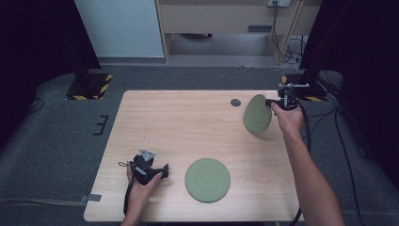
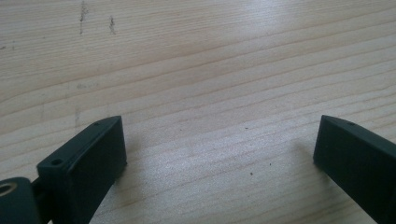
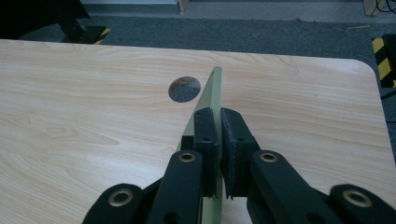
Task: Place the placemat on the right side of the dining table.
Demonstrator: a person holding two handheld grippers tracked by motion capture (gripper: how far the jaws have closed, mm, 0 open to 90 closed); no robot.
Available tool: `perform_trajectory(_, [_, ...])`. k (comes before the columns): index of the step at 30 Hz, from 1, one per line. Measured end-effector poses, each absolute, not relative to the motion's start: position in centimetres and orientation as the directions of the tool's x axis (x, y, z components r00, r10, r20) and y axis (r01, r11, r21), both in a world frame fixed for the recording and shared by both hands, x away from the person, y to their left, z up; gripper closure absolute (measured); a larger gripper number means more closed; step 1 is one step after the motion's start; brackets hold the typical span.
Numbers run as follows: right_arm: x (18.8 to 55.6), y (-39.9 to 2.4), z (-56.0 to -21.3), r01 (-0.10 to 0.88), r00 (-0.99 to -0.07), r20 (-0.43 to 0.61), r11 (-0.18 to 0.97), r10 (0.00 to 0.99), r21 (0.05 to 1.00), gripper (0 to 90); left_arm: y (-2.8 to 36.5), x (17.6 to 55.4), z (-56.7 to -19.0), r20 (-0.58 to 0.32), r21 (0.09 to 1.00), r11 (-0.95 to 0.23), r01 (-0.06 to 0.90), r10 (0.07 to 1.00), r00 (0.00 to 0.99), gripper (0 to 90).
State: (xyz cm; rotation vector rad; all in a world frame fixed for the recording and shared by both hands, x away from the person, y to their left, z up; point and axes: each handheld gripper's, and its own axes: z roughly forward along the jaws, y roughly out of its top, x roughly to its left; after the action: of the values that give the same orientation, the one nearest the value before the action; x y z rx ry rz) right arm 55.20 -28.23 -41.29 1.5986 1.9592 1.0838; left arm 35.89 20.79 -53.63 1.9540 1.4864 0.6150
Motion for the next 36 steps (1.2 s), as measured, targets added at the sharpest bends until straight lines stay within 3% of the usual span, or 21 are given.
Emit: perform_trajectory(36, [56.7, -33.0, -46.7, 0.709, -0.186, 0.208, -0.015, 0.96, 0.705, 85.6, 20.7, 35.9, -53.6, 0.007, 0.701, -0.194, 0.686, 0.964, 0.264, 1.5])
